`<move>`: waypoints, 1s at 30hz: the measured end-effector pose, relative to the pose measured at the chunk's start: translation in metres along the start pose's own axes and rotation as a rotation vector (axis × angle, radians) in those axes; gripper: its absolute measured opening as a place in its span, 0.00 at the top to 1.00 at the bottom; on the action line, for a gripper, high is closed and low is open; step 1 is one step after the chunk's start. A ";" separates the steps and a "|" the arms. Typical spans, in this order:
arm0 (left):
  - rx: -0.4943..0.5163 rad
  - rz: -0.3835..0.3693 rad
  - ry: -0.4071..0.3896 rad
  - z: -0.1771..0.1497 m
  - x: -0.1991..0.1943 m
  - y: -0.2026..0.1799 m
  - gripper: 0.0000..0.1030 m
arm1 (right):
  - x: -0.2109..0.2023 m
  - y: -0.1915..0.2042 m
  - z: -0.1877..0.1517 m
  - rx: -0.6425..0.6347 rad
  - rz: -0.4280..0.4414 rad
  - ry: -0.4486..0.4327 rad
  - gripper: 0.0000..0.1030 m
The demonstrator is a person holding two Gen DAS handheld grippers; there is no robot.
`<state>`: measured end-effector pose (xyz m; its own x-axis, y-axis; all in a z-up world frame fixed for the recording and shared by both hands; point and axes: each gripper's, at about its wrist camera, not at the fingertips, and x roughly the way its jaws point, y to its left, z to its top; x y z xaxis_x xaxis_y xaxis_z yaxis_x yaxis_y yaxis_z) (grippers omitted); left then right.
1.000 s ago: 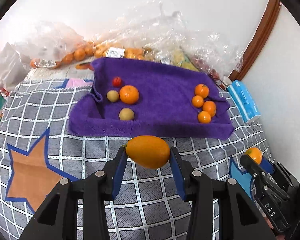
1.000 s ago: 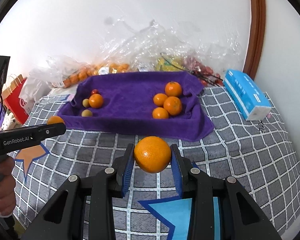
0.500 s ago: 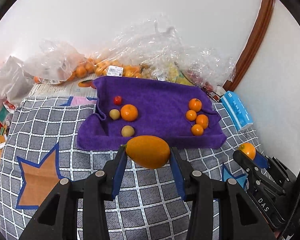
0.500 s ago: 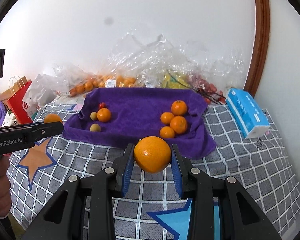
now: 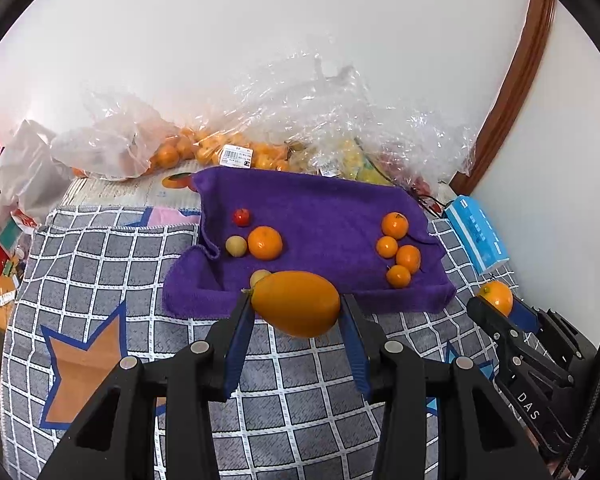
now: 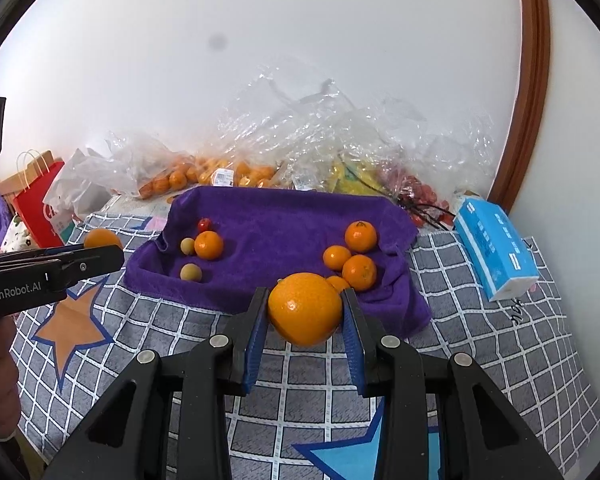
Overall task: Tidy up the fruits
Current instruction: 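Carry the orange and oval orange fruit over the purple towel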
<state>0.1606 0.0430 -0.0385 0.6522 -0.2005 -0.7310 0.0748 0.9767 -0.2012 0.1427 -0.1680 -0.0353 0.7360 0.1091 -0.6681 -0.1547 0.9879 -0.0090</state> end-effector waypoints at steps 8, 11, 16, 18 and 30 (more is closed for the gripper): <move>0.008 0.007 -0.008 0.009 0.002 0.000 0.60 | 0.009 0.000 0.012 -0.005 0.009 -0.017 0.66; 0.001 0.014 -0.005 0.014 0.005 0.004 0.60 | 0.015 0.000 0.018 -0.006 0.015 -0.016 0.66; -0.006 0.025 -0.012 0.023 0.008 0.008 0.60 | 0.022 -0.002 0.028 -0.013 0.017 -0.022 0.66; 0.000 0.031 -0.018 0.028 0.009 0.007 0.60 | 0.024 -0.003 0.032 -0.015 0.016 -0.022 0.66; 0.003 0.030 -0.023 0.051 0.026 0.007 0.60 | 0.044 -0.008 0.055 -0.023 0.019 -0.025 0.66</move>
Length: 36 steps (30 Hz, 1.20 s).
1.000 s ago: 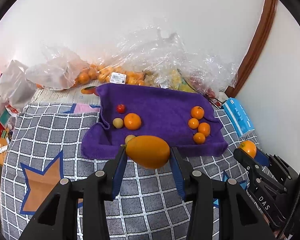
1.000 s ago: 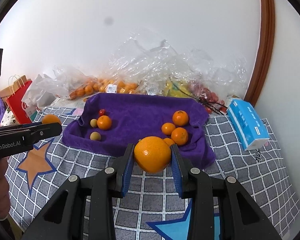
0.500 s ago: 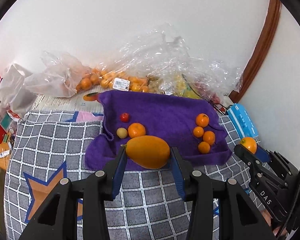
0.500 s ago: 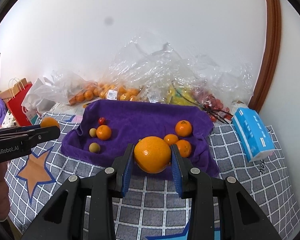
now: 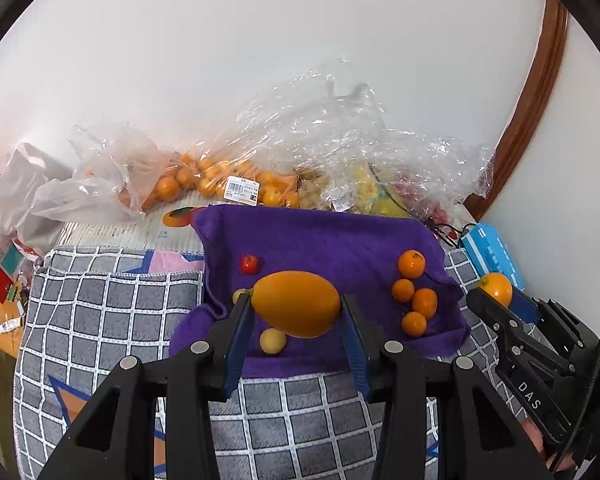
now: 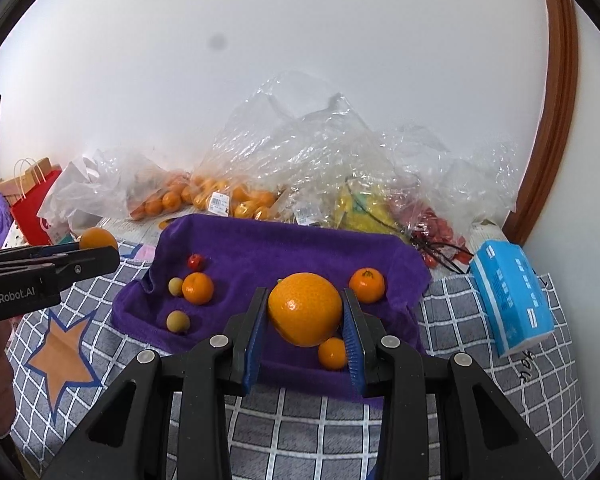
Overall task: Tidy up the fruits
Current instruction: 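Carry the orange and oval orange fruit over the purple towel, then lower both fruits onto the towel and open both tools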
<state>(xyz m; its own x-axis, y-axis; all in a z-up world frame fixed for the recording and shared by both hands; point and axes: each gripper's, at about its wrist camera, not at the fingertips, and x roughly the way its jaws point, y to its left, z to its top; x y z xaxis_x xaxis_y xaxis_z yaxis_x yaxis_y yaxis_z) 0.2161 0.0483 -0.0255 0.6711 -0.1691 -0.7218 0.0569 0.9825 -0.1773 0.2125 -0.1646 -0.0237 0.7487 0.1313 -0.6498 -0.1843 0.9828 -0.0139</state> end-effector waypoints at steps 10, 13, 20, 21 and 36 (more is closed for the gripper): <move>-0.044 0.004 0.010 0.016 0.021 0.017 0.60 | 0.026 -0.008 0.017 -0.008 0.007 0.004 0.66; -0.055 0.009 0.011 0.020 0.029 0.023 0.60 | 0.038 -0.012 0.021 -0.007 0.010 0.007 0.66; -0.079 0.012 0.047 0.027 0.057 0.036 0.60 | 0.072 -0.025 0.024 0.021 0.016 0.030 0.66; -0.079 0.011 0.053 0.028 0.063 0.036 0.60 | 0.079 -0.027 0.024 0.027 0.016 0.037 0.66; -0.061 -0.024 0.134 0.037 0.134 0.020 0.60 | 0.148 -0.031 0.011 0.024 0.059 0.136 0.66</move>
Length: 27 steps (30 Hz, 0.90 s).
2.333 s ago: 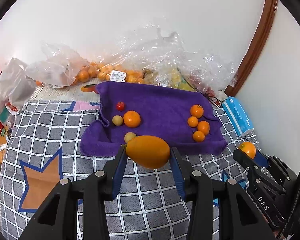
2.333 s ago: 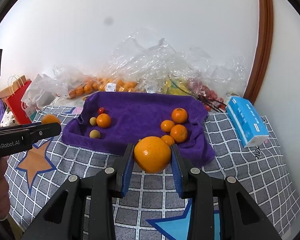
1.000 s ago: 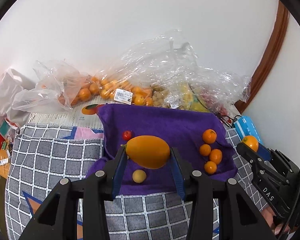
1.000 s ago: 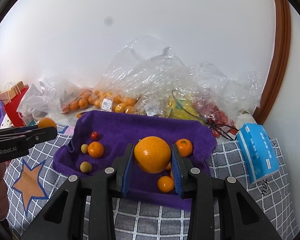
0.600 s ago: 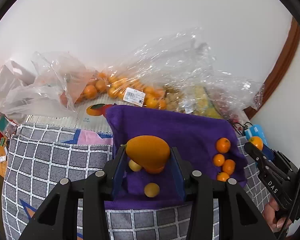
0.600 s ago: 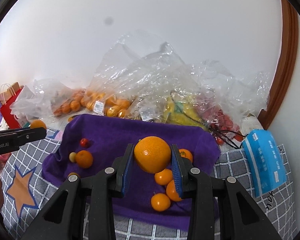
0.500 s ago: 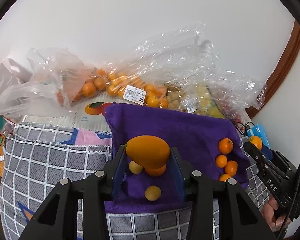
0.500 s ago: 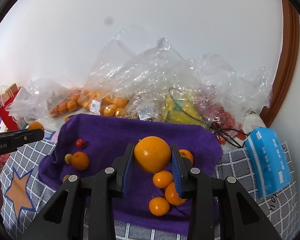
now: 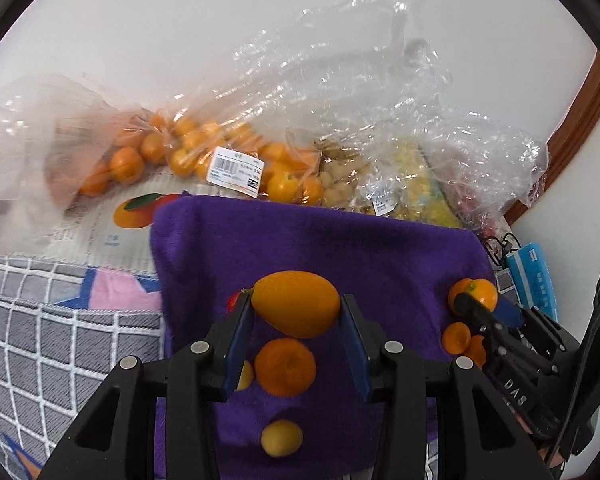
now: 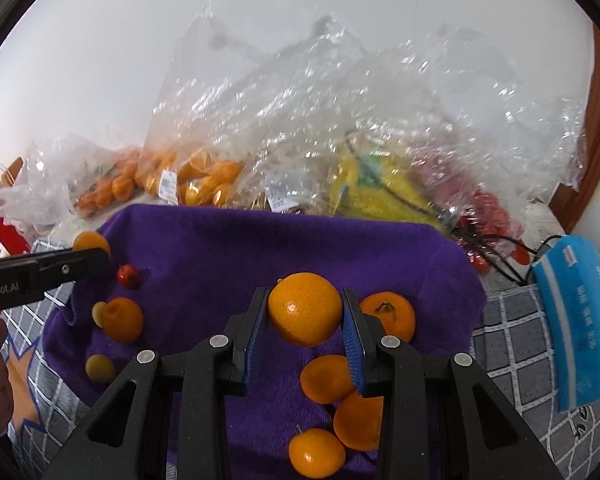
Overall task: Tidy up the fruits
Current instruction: 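Lower both fruits onto the towel and open both tools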
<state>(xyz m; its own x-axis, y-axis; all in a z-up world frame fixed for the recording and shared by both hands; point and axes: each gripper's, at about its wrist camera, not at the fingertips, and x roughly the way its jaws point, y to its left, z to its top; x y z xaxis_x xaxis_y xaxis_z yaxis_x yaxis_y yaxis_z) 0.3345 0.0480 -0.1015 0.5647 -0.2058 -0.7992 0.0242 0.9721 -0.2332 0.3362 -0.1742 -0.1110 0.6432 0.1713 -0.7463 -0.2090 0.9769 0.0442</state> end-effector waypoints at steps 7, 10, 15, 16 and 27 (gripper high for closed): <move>0.007 0.005 0.029 0.004 0.023 -0.003 0.60 | 0.022 -0.002 -0.004 0.008 0.007 0.044 0.66; 0.012 0.005 0.039 0.005 0.030 -0.005 0.60 | 0.029 0.001 -0.005 0.000 0.008 0.057 0.66; 0.028 0.013 0.051 0.007 0.041 -0.009 0.60 | 0.039 0.003 -0.005 -0.007 0.011 0.083 0.66; 0.029 0.013 0.055 0.007 0.043 -0.009 0.60 | 0.040 0.003 -0.005 -0.008 0.012 0.088 0.66; 0.042 0.042 0.098 0.006 0.066 -0.011 0.60 | 0.049 0.006 -0.005 -0.016 -0.001 0.101 0.66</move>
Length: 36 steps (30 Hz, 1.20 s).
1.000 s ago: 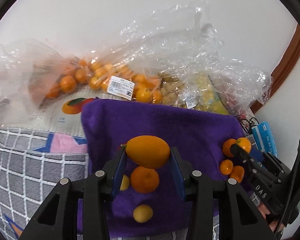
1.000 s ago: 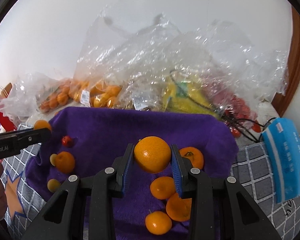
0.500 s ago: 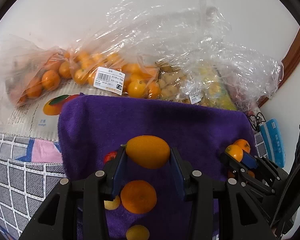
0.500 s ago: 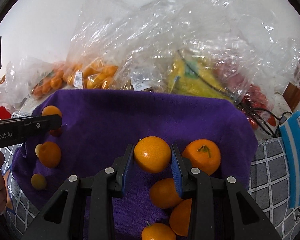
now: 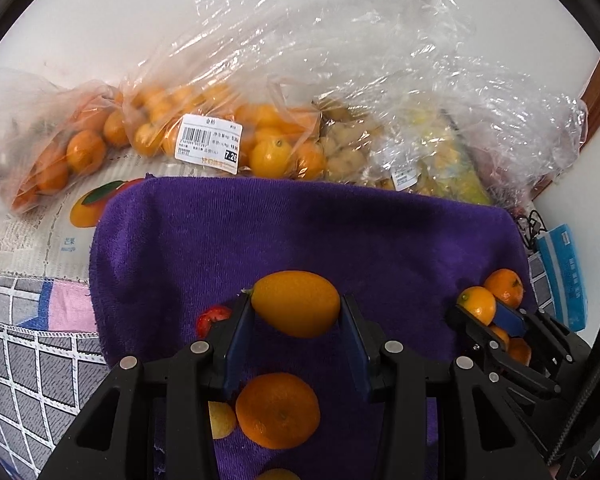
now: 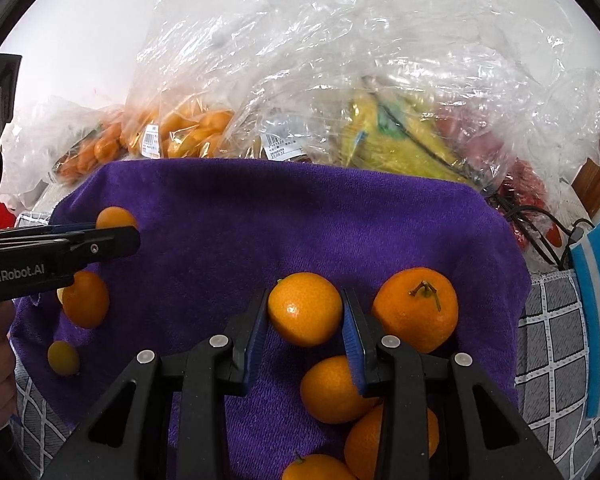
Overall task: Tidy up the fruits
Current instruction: 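Lower both fruits onto the towel and open both tools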
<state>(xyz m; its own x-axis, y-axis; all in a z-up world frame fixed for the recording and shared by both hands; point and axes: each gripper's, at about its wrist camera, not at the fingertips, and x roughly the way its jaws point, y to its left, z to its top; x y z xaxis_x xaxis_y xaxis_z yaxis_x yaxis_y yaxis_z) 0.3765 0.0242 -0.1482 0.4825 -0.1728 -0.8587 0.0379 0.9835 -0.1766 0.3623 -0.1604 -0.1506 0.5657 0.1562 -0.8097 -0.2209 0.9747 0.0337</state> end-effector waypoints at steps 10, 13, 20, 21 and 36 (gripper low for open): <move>0.007 0.016 0.008 0.000 0.013 -0.002 0.60 | 0.004 0.001 0.002 -0.004 -0.002 0.015 0.66; 0.015 0.022 0.007 0.000 0.016 -0.004 0.60 | 0.006 0.000 0.003 0.001 0.001 0.019 0.66; 0.013 0.018 0.020 0.001 0.017 -0.008 0.59 | 0.007 -0.002 0.004 0.019 0.014 0.026 0.66; 0.014 0.017 0.023 0.000 0.016 -0.008 0.59 | 0.007 -0.002 0.004 0.019 0.015 0.026 0.66; 0.039 0.031 -0.010 -0.001 -0.008 -0.011 0.48 | -0.013 -0.006 0.002 0.034 0.035 -0.012 0.53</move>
<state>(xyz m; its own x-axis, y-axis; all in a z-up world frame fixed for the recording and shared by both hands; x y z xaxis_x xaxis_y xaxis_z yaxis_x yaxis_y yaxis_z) 0.3714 0.0151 -0.1394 0.4927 -0.1418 -0.8586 0.0568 0.9898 -0.1308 0.3577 -0.1681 -0.1391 0.5679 0.1922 -0.8003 -0.2135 0.9735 0.0823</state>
